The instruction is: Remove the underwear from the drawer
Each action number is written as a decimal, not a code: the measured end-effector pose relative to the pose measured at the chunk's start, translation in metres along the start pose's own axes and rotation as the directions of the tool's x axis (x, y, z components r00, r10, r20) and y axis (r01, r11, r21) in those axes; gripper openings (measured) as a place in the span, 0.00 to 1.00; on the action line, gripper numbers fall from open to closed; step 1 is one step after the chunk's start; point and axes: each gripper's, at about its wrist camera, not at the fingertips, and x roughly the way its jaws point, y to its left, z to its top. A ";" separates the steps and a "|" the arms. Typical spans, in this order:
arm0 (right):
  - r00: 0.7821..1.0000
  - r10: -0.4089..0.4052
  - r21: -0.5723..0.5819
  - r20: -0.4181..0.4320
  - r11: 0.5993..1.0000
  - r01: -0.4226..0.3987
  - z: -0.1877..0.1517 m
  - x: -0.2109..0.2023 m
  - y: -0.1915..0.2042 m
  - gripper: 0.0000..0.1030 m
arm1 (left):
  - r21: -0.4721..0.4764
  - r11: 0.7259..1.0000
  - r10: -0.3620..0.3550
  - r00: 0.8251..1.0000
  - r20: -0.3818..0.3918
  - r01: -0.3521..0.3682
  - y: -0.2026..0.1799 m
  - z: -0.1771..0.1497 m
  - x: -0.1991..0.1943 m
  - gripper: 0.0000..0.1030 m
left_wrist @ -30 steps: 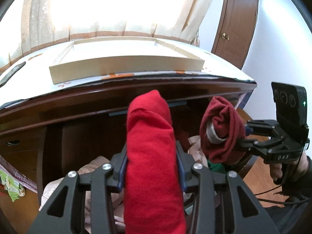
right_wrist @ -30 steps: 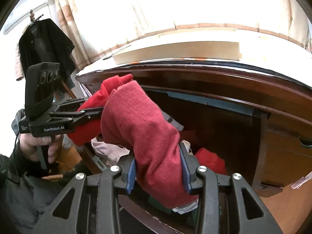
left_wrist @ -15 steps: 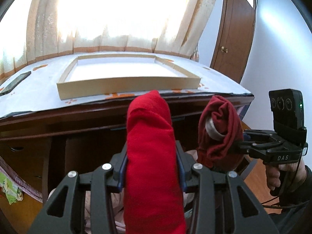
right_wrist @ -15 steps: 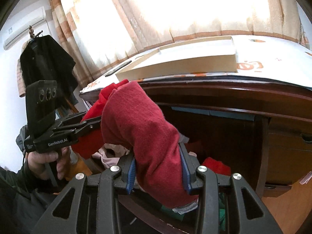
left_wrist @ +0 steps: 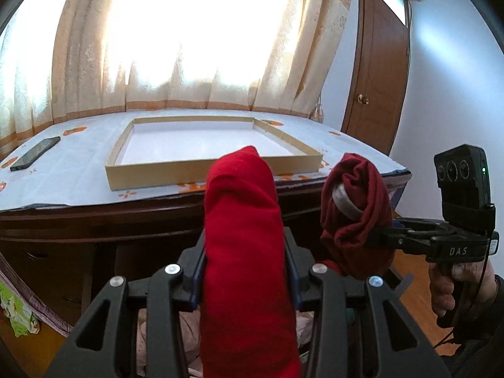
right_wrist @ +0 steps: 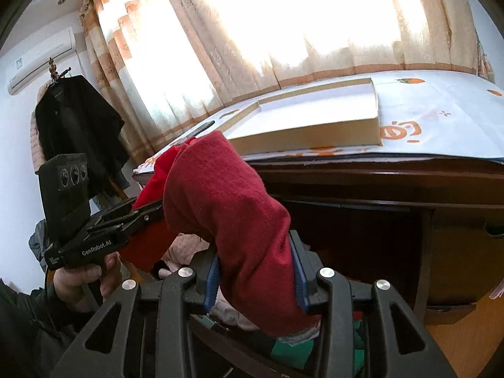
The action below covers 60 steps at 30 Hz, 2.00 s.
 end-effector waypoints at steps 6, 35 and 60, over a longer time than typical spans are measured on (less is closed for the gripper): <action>1.000 -0.011 -0.009 0.024 1.000 0.012 0.005 -0.003 0.004 0.40 | 0.020 1.000 0.021 0.999 0.033 -0.021 -0.005 0.006 -0.005 0.39; 0.980 -0.019 -0.064 0.196 0.997 0.032 0.018 -0.029 0.017 0.40 | 0.056 0.995 0.066 0.977 0.201 -0.079 -0.008 0.018 -0.030 0.39; 0.966 -0.023 -0.069 0.257 0.997 0.042 0.064 -0.028 0.024 0.40 | 0.061 0.993 0.078 0.964 0.256 -0.097 -0.008 0.055 -0.020 0.39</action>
